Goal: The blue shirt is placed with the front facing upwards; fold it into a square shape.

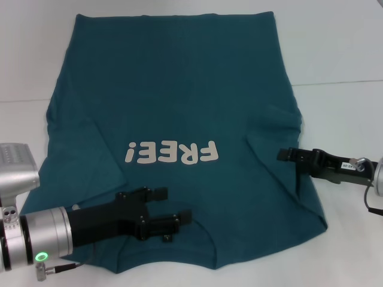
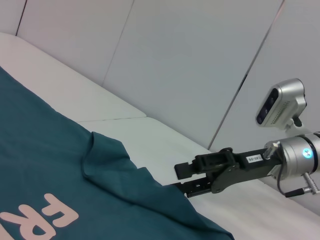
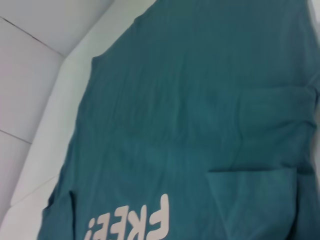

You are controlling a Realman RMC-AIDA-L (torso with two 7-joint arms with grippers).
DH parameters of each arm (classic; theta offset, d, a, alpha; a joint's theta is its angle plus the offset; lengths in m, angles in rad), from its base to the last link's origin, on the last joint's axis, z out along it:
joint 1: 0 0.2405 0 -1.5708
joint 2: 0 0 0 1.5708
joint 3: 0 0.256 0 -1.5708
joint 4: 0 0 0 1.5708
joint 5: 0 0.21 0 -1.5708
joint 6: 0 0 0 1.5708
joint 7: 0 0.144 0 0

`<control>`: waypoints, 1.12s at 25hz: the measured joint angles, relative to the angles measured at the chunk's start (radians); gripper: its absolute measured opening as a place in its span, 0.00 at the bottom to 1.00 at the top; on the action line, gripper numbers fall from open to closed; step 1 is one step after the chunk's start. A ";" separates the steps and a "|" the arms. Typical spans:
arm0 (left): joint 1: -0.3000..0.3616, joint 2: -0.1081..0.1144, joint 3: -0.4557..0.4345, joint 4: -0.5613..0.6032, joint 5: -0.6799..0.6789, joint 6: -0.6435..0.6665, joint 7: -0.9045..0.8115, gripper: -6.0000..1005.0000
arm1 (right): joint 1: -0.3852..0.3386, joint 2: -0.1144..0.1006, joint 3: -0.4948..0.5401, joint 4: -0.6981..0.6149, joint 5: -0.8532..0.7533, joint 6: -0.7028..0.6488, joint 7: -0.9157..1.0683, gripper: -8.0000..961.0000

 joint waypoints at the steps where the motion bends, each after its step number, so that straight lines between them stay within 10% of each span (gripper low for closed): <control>1: 0.000 0.000 0.000 0.000 0.000 0.000 0.001 0.92 | 0.002 0.003 -0.003 0.000 -0.001 0.010 0.000 0.81; 15: 0.005 0.001 0.000 0.000 -0.003 -0.005 0.012 0.92 | 0.014 0.010 -0.004 -0.006 0.007 0.038 -0.022 0.52; 18: 0.005 0.001 0.000 0.000 -0.004 -0.004 0.012 0.92 | 0.019 0.011 -0.005 -0.002 0.007 0.042 -0.028 0.27; 28: 0.005 0.001 0.000 0.000 -0.003 -0.005 0.012 0.92 | 0.027 0.017 -0.007 -0.004 0.006 0.039 -0.042 0.03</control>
